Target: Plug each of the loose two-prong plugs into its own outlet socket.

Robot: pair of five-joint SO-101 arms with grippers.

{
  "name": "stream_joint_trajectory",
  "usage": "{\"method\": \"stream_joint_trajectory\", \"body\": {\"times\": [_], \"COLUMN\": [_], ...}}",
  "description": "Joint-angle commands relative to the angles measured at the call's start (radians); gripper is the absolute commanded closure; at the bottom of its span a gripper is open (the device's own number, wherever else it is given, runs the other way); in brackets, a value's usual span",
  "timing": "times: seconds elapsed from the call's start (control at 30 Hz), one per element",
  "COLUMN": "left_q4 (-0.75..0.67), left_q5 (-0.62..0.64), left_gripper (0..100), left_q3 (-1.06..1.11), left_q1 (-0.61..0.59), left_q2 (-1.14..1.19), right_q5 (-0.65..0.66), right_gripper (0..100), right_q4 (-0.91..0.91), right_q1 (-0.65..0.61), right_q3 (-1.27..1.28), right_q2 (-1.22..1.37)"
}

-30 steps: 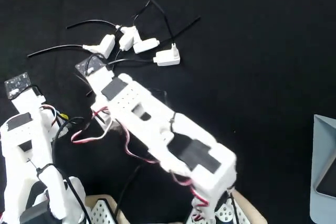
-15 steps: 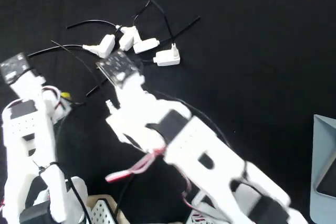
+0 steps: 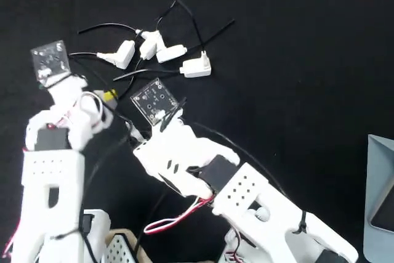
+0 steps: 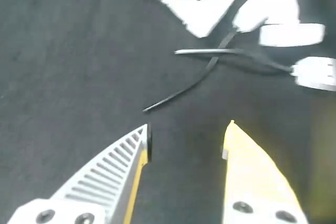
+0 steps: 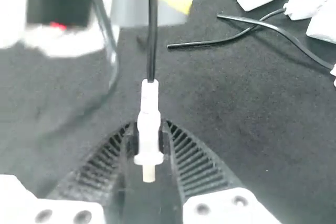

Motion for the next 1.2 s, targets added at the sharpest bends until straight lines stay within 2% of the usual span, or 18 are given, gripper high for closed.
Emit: {"method": "stream_joint_trajectory", "body": {"times": [0.0, 0.13, 0.2, 0.47, 0.63, 0.8, 0.9, 1.03, 1.17], "left_q4": [-0.006, -0.006, -0.002, 0.141, 0.186, 0.184, 0.184, 0.186, 0.23], "left_q5": [0.005, -0.008, -0.052, -0.172, -0.232, -0.265, -0.259, -0.267, -0.313], "left_gripper": [76, 76, 74, 70, 70, 70, 70, 70, 66], "left_q3": [0.03, 0.088, 0.107, 0.114, 0.14, 0.143, 0.136, 0.143, 0.147], "left_q1": [0.107, 0.151, 0.157, 0.173, 0.246, 0.248, 0.219, 0.156, 0.177], "left_q2": [-0.163, -0.255, -0.293, -0.463, -0.488, -0.483, -0.482, -0.48, -0.451], "right_q5": [0.008, 0.008, 0.008, 0.009, 0.009, 0.009, 0.009, 0.009, 0.009], "right_gripper": [98.7, 98.7, 98.7, 98.7, 98.7, 98.7, 98.7, 98.6, 98.6], "right_q4": [-0.023, -0.014, -0.011, -0.008, -0.009, -0.008, -0.008, -0.008, -0.014], "right_q1": [-0.006, -0.008, -0.009, -0.002, 0.051, 0.061, 0.146, 0.354, 0.525], "right_q3": [-0.002, 0.007, 0.013, 0.018, 0.012, 0.015, -0.004, -0.047, -0.068], "right_q2": [-0.031, -0.031, -0.031, -0.031, -0.031, -0.031, -0.051, -0.136, -0.219]}}
